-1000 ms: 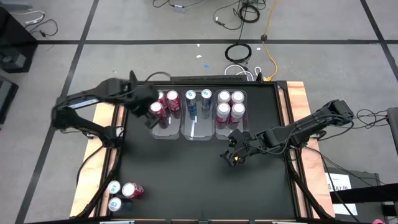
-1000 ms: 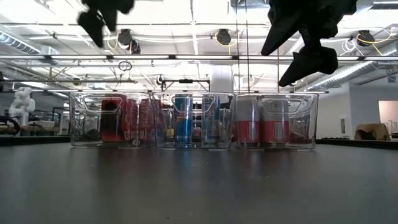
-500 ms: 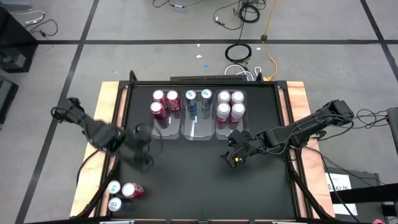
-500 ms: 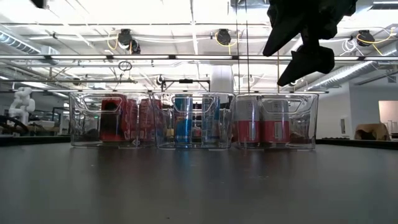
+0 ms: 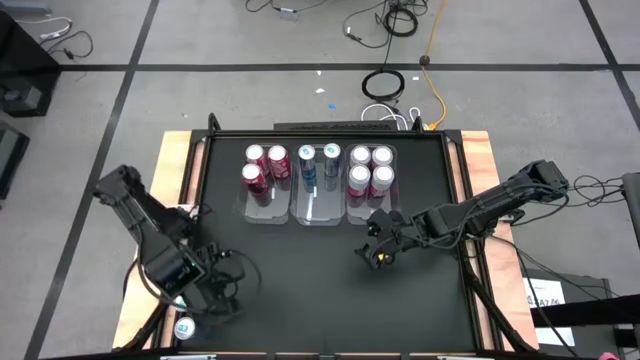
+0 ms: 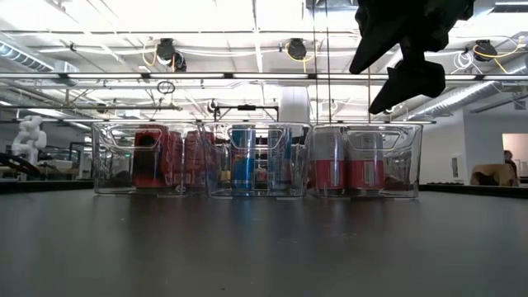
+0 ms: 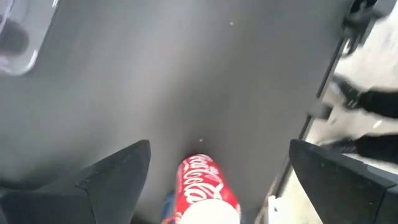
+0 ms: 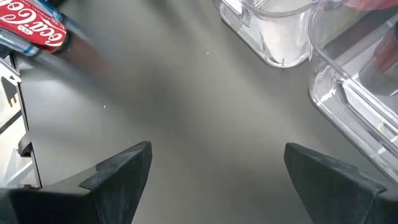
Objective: Sort soda cans
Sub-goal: Put the red soda can into the left transparent bin
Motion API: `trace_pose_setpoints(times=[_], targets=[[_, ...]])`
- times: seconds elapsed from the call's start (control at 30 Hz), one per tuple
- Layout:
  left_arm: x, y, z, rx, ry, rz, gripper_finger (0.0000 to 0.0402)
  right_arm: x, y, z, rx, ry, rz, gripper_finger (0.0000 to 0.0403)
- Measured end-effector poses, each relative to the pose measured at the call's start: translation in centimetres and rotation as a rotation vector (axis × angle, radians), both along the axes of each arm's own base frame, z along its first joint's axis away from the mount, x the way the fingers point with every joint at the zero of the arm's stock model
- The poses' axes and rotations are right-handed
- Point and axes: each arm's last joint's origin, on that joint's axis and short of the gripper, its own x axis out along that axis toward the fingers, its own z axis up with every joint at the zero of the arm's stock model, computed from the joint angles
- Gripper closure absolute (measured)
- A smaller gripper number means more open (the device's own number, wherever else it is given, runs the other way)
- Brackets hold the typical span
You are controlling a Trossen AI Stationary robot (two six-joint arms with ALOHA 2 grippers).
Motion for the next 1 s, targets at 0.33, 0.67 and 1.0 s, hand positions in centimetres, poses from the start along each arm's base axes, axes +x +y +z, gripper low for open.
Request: trace_pose_setpoints(times=[0.33,0.67,1.0], targets=[[-1.7,-2.2,-0.7,0.068,0.014,-0.251,0.0011,0.0,0.1,0.0,0.014,-0.003,-0.019,0.0044],[-4.1,-3.9,-5.4,0.101,0.044,-0.321,0.0011,0.0,0.1,0.0,0.06,-0.007,-0.069,0.0044],[-5.4,-4.0,-9.6,0.109,0.069,-0.323,0.0011,0.0,0.1,0.0,0.114,-0.013,-0.122,0.0044]])
